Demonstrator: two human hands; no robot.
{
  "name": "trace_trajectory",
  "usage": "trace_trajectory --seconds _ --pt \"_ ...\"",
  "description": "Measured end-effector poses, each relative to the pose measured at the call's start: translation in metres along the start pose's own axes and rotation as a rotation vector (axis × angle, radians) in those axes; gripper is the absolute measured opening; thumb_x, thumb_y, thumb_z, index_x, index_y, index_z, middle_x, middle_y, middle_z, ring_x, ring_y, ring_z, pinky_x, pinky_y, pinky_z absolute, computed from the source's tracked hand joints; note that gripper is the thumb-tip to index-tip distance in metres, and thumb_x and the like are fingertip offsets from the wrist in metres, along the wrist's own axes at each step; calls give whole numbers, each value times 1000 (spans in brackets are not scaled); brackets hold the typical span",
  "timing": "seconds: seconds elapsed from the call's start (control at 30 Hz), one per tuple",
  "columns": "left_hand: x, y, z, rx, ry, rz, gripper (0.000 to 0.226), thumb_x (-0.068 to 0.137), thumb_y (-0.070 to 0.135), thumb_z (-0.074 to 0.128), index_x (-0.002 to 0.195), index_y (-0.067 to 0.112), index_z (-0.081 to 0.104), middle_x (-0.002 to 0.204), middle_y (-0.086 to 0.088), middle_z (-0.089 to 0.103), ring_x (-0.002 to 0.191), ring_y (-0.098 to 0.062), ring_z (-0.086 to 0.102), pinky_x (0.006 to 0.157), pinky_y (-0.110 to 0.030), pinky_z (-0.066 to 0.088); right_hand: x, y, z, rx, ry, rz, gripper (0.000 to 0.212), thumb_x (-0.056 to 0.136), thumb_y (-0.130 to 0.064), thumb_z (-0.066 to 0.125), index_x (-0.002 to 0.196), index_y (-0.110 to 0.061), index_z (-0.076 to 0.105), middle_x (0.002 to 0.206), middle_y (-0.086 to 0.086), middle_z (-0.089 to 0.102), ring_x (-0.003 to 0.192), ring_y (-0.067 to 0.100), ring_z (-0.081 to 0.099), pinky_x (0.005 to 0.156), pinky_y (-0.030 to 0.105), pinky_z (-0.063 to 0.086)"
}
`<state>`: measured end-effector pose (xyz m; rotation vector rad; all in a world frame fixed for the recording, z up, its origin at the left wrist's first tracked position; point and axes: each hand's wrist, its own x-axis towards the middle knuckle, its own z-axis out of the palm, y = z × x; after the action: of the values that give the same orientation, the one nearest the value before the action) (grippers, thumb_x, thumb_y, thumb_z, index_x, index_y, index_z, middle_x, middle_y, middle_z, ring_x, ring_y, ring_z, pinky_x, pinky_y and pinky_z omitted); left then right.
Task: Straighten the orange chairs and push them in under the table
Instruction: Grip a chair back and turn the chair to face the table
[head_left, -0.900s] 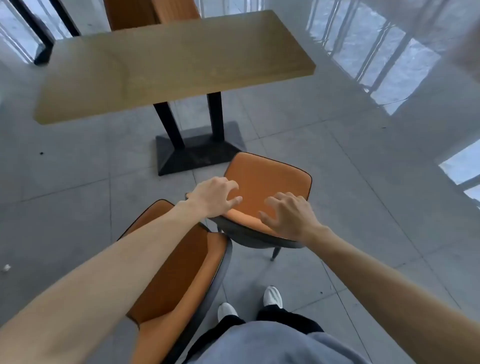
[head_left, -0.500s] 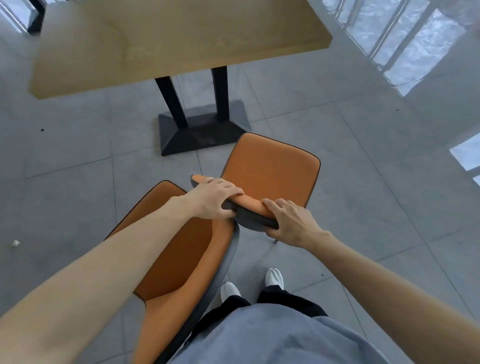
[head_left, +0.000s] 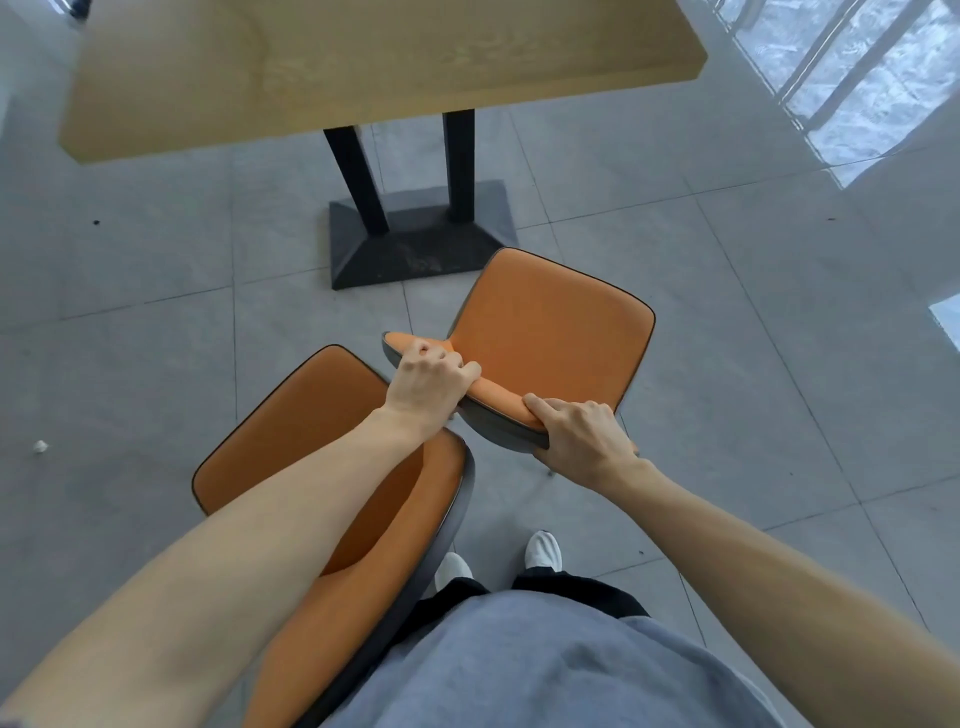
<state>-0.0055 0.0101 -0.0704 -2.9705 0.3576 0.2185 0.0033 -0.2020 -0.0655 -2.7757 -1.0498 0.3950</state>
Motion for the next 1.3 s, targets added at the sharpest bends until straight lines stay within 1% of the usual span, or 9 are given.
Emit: trace_trajectory --seconds 0.17,0.23,0.37,0.57,0.7,0.87,0.97,1.07,1.3 --pt "17 -5 -2 -4 4 -19 31 71 15 78 99 15 67 94 -8 73 87 -29 66 86 -46 49 15 13 -4 2 21 -26 45 87 -31 57 127 -15 45 105 4 66 79 33 63 63 33 43" --pt "24 -7 -4 -9 10 -24 33 70 18 79 100 15 67 95 -8 73 89 -29 66 87 -46 49 23 19 -6 11 43 -38 43 87 -31 56 126 -15 47 103 4 67 77 33 63 62 34 44" --pt "42 -13 -9 -20 34 -41 28 73 16 77 99 13 68 94 -11 73 87 -31 67 87 -47 49 42 31 -10 25 73 -64 41 88 -33 55 124 -14 48 98 5 68 73 31 62 63 35 48" --pt "69 -27 -10 -32 51 -77 23 78 15 73 100 13 67 96 -11 73 88 -30 66 88 -47 47 70 48 -19 31 111 -104 38 87 -31 59 119 -12 52 90 6 68 67 32 61 57 31 41" --pt "87 -38 -11 -33 51 -95 20 80 15 71 100 14 67 97 -11 73 88 -31 66 88 -48 47 90 56 -24 32 118 -113 38 85 -30 60 118 -12 53 88 6 68 66 31 62 59 35 51" --pt "112 -52 -14 -34 63 -117 21 83 15 67 104 14 64 102 -11 71 95 -31 64 92 -48 42 118 68 -32 22 160 -115 38 83 -30 62 116 -11 55 85 7 69 64 32 63 56 33 46" --pt "126 -62 -13 -35 64 -127 18 82 12 67 100 15 64 96 -10 72 91 -31 64 90 -48 41 133 73 -36 18 160 -117 37 83 -28 62 114 -11 55 83 6 69 63 32 62 57 35 50" --pt "140 -72 -11 -31 55 -133 20 79 12 71 98 16 65 94 -8 72 90 -31 65 90 -48 42 149 78 -39 17 153 -112 38 82 -27 63 115 -11 56 84 7 68 63 33 62 58 39 55" --pt "176 -86 -15 -48 83 -155 19 78 8 71 96 14 66 92 -10 72 90 -32 64 92 -50 42 185 99 -50 -3 176 -115 38 78 -25 66 112 -12 58 79 5 69 58 33 61 53 39 55"
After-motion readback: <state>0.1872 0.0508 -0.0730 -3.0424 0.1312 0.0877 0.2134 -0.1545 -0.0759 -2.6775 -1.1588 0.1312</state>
